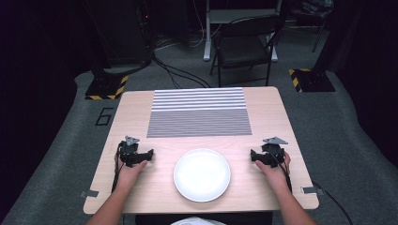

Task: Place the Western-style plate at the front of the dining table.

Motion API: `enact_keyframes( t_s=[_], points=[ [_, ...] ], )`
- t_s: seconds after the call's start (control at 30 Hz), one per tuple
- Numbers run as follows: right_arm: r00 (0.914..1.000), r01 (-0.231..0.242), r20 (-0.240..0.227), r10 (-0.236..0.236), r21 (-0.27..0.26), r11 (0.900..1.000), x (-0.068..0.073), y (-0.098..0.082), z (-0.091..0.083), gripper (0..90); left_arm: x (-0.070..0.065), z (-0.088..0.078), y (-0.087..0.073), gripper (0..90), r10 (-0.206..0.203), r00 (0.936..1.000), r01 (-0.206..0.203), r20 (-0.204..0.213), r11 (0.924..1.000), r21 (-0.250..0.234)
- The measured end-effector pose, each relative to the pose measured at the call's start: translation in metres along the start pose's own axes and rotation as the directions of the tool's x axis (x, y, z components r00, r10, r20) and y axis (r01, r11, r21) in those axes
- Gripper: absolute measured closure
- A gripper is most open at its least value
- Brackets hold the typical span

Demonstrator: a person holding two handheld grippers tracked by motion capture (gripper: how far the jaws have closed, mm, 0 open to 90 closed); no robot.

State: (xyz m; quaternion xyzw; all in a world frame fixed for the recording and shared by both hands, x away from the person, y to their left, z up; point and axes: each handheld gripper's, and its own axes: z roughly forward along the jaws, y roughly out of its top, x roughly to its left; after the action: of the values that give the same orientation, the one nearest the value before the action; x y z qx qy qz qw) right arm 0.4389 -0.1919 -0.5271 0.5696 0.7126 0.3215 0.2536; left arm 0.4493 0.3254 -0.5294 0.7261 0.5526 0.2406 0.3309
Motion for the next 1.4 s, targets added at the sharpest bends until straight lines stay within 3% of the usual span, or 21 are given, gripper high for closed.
enact_keyframes(
  t_s=[0.4,0.83,0.97,1.13,1.2,1.4],
  points=[
    [0.9997,0.015,-0.022,-0.015,0.006,1.0,0.0,0.0,0.0,14.5,0.0,0.0,0.0,14.7,0.008,1.0,-0.008,0.006,1.0,0.0],
    [0.9999,0.005,-0.013,-0.004,0.012,1.0,0.001,-0.001,-0.001,14.6,-0.001,-0.001,-0.001,15.5,0.005,1.0,-0.005,0.004,1.0,-0.001],
    [0.9999,0.004,-0.014,-0.004,0.011,1.0,0.002,0.0,-0.002,21.4,-0.001,-0.001,-0.001,16.9,0.003,1.0,-0.003,0.001,1.0,-0.009],
    [0.9997,-0.003,-0.026,0.003,0.021,1.0,0.0,0.001,-0.006,36.0,0.001,-0.004,-0.001,28.1,-0.002,1.0,0.002,0.004,0.9999,-0.011],
    [0.9983,-0.034,-0.045,0.035,0.031,0.999,-0.002,0.003,-0.009,40.2,0.001,-0.006,-0.001,32.1,-0.01,0.9999,0.01,0.008,0.9999,-0.007],
    [0.9973,-0.037,-0.062,0.039,0.028,0.999,0.0,0.006,-0.02,45.2,-0.008,-0.013,0.004,41.6,-0.016,0.9972,0.015,0.073,0.9997,0.017]
  ],
)
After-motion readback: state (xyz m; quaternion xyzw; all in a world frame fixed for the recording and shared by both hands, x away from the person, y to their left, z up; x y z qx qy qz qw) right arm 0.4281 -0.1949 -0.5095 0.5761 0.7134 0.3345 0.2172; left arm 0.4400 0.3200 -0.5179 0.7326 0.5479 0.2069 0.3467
